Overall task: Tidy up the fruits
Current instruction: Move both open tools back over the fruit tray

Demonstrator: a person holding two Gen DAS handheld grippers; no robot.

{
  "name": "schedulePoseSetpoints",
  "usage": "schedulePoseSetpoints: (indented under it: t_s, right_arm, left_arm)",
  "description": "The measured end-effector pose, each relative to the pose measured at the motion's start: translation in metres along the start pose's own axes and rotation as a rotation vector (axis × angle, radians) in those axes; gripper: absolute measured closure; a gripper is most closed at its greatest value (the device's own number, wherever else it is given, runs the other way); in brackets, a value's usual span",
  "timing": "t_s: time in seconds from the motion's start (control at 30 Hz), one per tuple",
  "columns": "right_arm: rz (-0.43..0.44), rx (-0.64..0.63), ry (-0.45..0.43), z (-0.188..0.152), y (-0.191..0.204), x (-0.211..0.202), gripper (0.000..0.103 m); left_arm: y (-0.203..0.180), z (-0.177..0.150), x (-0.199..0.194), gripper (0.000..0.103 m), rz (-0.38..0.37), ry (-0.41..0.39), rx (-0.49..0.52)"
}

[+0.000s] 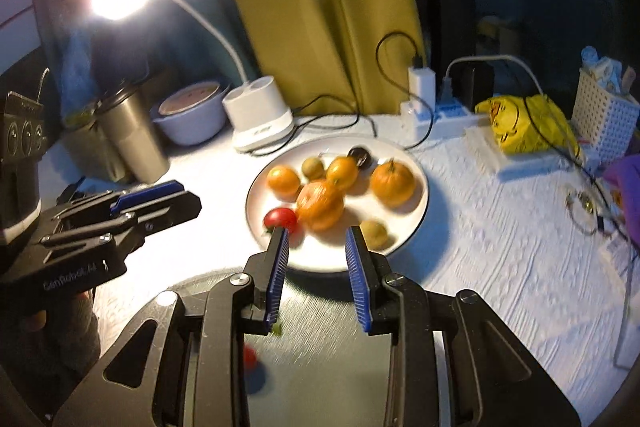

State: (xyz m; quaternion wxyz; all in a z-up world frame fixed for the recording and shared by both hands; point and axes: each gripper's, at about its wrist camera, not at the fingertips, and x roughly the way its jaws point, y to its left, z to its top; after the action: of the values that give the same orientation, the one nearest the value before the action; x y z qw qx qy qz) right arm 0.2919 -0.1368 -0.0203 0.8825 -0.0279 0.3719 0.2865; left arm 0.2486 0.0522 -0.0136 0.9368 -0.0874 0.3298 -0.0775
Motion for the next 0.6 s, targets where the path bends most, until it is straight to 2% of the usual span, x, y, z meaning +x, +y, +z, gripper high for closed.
schedulePoseSetpoints:
  t_s: [0.6]
  right_arm:
    - [0.07,-0.019,0.108,-0.053,0.026,-0.006,0.066]
  left_arm:
    - [0.0,-0.056,-0.028,0.069,0.019,0.051,-0.039]
